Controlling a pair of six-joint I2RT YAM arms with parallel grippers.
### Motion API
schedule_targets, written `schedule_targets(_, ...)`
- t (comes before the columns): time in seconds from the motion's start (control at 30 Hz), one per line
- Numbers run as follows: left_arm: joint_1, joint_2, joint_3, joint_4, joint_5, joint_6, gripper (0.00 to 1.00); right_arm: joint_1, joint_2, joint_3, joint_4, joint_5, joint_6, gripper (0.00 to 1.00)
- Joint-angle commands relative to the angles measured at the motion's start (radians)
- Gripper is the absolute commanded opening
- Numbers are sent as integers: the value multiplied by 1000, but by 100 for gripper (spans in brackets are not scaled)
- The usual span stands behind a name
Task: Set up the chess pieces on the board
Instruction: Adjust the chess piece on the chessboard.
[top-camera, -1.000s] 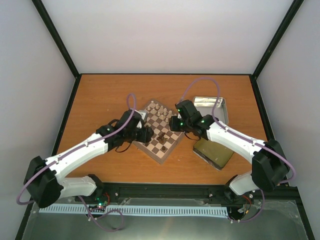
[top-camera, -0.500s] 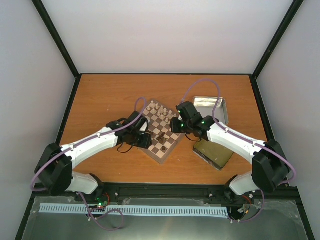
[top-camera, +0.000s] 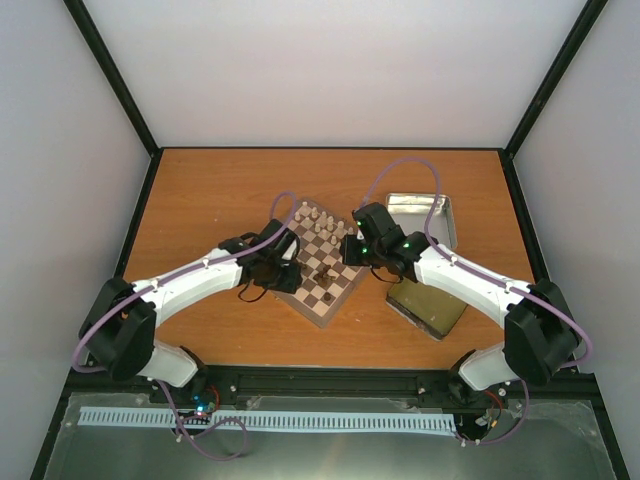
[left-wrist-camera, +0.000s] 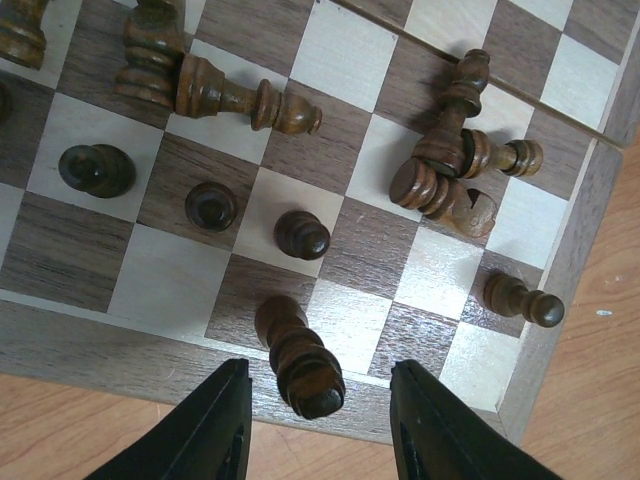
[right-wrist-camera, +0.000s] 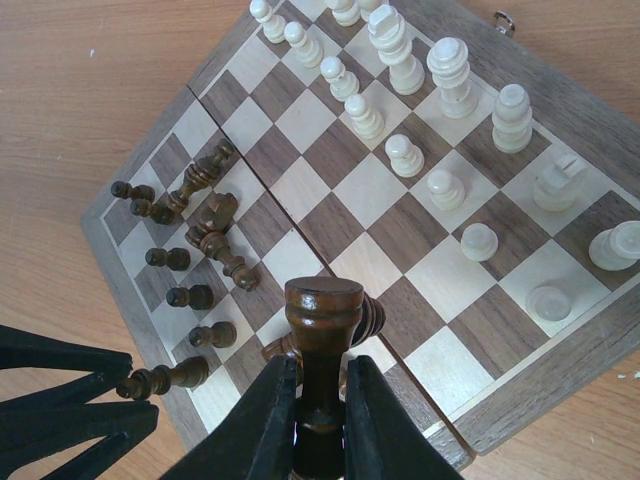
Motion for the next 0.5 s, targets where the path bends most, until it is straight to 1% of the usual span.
schedule_targets(0.0,5,13,46,-1,-5,-9,39,-9,-29,-8,22,19,-4,13)
schedule_targets(0.17,5,35,46,9,8,-3,36,-9,-28,-8,23,19,-8,13)
schedule_targets(0.47,5,47,54,0,-4,20,26,-11,-32,-12,20,27,-13,13)
